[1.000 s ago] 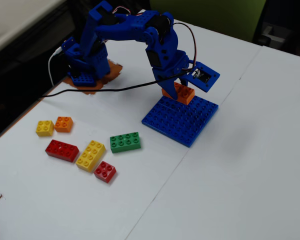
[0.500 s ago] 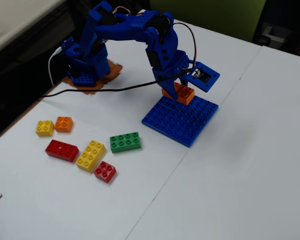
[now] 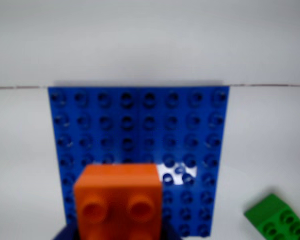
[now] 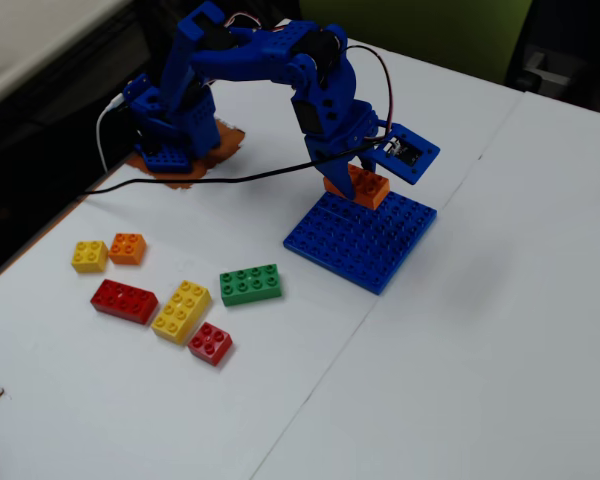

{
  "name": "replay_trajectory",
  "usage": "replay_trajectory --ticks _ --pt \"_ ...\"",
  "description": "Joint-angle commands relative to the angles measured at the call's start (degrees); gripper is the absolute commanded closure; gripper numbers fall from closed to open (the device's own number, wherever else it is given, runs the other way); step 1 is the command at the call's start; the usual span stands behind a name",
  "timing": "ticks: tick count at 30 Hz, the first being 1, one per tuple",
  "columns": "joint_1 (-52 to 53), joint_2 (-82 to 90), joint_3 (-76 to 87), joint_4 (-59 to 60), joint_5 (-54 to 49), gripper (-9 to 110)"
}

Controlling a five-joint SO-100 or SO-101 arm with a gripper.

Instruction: Pick up the 2x4 orange block and go up the 8x8 blue block.

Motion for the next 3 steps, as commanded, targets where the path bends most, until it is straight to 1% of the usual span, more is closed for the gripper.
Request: replay_trajectory --ticks 1,3 --pt "-1.1 4.2 -2.9 0.1 -0.4 101" --pt "-1.1 4.2 -2.9 0.1 -0.4 101"
